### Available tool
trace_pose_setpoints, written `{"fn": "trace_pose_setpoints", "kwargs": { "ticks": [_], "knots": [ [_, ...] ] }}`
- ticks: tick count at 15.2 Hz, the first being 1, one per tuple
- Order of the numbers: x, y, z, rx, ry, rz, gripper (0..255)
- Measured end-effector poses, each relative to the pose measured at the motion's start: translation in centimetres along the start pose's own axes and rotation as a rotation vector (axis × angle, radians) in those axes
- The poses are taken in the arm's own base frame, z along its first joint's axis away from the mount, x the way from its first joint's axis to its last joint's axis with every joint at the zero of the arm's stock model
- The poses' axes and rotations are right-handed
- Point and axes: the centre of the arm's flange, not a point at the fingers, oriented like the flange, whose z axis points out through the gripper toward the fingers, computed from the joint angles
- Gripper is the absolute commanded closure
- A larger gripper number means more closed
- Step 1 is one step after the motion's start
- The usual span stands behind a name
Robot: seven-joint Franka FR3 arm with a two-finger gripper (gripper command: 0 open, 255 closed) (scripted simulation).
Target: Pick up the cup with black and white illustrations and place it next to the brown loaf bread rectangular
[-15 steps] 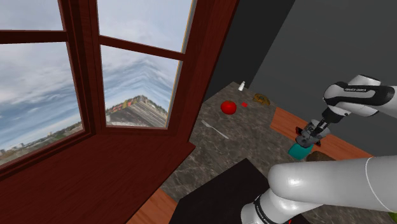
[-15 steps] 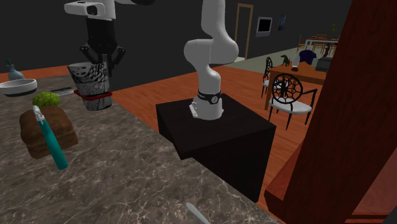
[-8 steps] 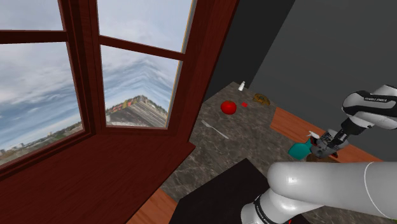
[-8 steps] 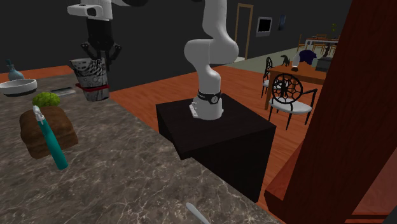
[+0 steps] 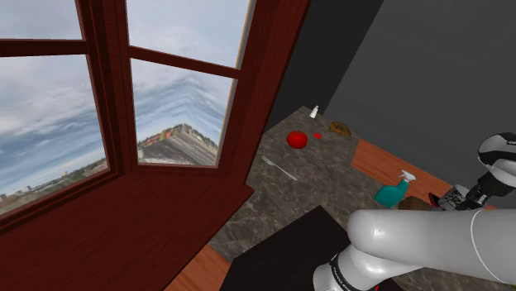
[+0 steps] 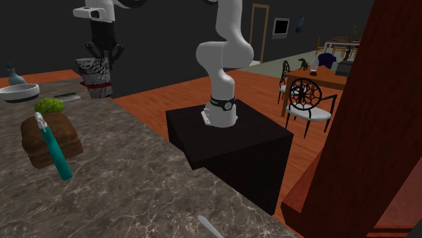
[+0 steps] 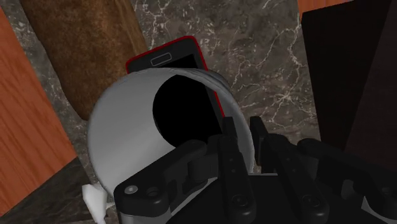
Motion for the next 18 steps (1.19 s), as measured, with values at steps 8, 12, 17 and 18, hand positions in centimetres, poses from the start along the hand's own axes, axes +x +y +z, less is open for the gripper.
{"fn": "trace_pose_setpoints", "kwargs": {
  "ticks": [8,12,17,18],
  "knots": [
    [-10.4,0.3,-0.1,0.000,0.001,0.000,255],
    [-15.6,0.7,0.2,0.000,0.000,0.000,255],
    [-16.4,0.2,2.3,0.000,0.000,-0.001,255],
    [-16.4,0.3,2.9,0.000,0.000,-0.001,255]
  ]
}}
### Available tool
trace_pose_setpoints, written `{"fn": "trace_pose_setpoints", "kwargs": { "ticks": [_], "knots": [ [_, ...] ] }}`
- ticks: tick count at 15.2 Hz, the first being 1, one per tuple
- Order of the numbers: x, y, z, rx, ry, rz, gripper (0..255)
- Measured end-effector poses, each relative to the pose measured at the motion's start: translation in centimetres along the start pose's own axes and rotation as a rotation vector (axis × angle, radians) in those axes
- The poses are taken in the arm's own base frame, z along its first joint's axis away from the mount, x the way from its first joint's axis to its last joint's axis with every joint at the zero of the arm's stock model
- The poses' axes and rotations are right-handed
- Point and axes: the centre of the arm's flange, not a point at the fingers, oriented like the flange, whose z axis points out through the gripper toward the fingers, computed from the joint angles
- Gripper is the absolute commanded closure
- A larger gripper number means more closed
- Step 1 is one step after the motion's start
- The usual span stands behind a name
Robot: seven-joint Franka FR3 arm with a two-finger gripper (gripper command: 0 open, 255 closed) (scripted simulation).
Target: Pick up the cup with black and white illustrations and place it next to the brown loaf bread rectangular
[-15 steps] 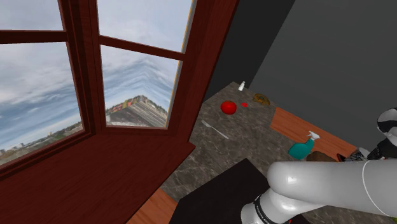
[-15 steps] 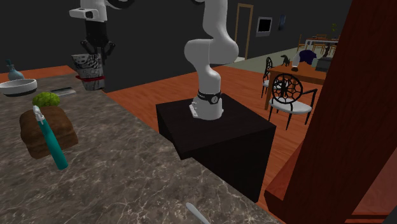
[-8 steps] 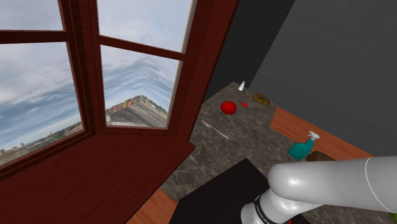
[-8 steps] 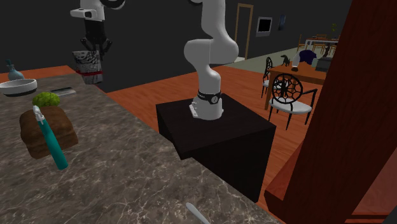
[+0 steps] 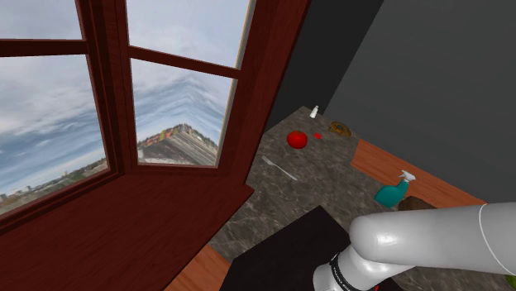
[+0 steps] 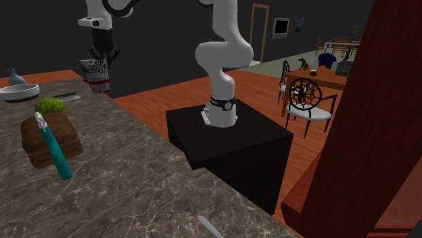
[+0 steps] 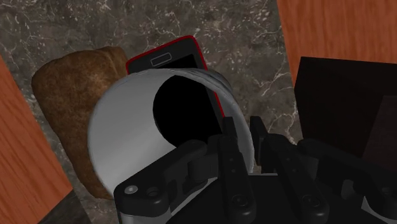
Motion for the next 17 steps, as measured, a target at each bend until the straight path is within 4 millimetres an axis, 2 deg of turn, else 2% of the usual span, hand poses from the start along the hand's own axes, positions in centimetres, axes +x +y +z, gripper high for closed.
{"fn": "trace_pose_setpoints", "kwargs": {
  "ticks": [17],
  "knots": [
    [0.1,-0.9,8.9,0.000,0.000,0.000,255]
  ]
}}
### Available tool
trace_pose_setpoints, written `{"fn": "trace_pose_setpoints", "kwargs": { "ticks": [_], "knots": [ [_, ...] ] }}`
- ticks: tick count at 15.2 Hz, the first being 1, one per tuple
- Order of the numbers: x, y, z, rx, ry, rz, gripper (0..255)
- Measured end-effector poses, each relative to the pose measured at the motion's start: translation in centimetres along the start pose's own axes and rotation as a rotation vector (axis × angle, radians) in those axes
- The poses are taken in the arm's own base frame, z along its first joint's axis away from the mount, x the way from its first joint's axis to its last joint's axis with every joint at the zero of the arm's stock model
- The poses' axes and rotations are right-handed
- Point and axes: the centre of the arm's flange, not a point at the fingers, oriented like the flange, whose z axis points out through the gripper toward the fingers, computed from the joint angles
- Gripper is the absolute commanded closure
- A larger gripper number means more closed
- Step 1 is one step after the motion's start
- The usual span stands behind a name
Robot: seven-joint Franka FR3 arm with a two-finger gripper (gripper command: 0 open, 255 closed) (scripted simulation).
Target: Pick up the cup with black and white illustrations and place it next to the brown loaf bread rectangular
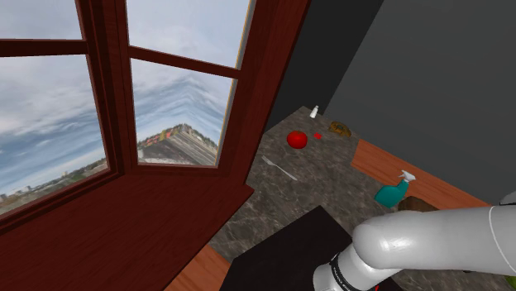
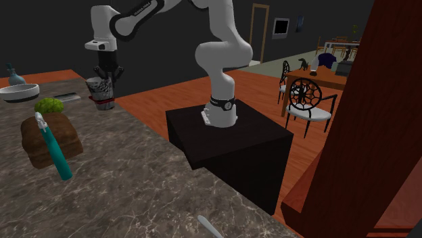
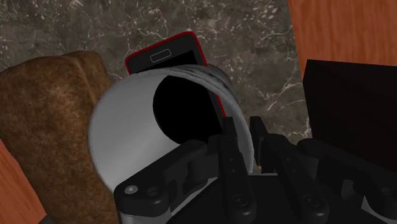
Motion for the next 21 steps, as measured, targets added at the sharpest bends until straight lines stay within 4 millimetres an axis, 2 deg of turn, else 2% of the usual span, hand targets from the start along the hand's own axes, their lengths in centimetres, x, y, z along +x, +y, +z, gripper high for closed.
{"fn": "trace_pose_setpoints", "kwargs": {
  "ticks": [17,21],
  "knots": [
    [0.2,-1.1,9.0,0.000,0.000,0.000,255],
    [0.2,-1.1,9.3,0.000,0.000,0.000,255]
  ]
}}
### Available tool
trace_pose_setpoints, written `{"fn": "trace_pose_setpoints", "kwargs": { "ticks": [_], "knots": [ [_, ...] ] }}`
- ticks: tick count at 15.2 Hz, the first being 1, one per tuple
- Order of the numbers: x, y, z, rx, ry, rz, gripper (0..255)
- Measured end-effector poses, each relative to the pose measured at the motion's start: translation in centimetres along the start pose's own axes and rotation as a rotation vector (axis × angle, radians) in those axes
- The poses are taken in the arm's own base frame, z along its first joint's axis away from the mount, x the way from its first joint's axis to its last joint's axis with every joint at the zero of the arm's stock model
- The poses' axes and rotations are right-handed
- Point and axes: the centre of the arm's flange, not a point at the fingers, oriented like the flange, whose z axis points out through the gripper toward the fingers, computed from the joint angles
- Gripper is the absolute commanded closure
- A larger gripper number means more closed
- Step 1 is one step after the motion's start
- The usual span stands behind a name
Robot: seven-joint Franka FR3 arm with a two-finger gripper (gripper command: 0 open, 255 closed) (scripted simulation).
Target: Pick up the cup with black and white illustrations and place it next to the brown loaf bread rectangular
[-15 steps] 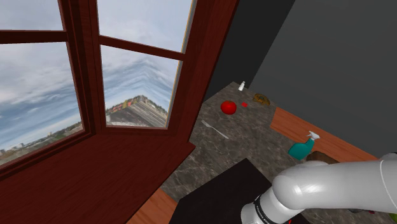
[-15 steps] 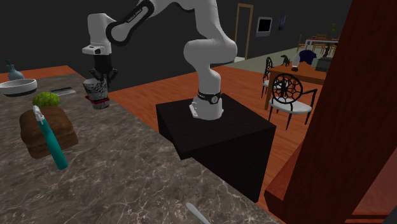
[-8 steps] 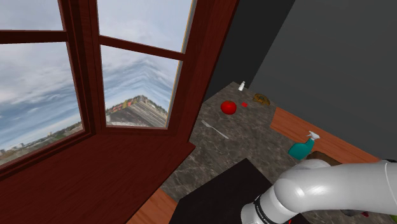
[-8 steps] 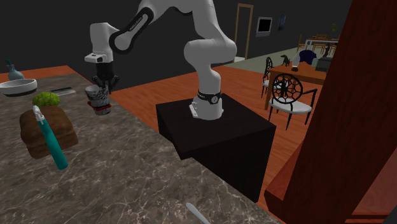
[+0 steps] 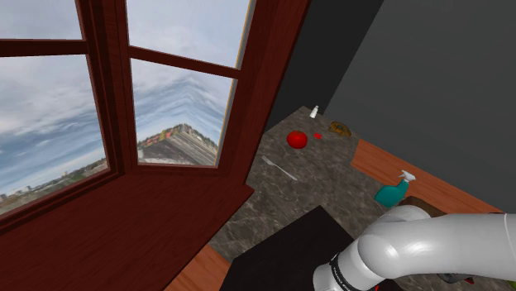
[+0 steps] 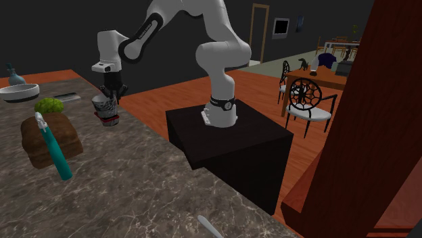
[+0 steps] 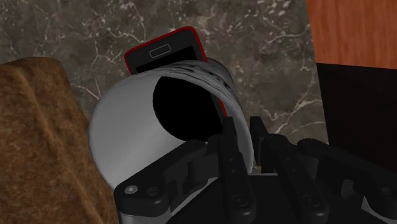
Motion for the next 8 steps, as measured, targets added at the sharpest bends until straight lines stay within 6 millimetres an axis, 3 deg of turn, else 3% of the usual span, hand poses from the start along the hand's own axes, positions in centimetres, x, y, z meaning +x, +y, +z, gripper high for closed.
{"fn": "trace_pose_setpoints", "kwargs": {
  "ticks": [2,3,8],
  "knots": [
    [0.00,0.00,0.02,0.000,0.000,0.000,255],
    [0.00,0.00,0.02,0.000,0.000,0.000,0],
    [0.00,0.02,0.00,-0.001,0.000,0.000,0]
  ]
}}
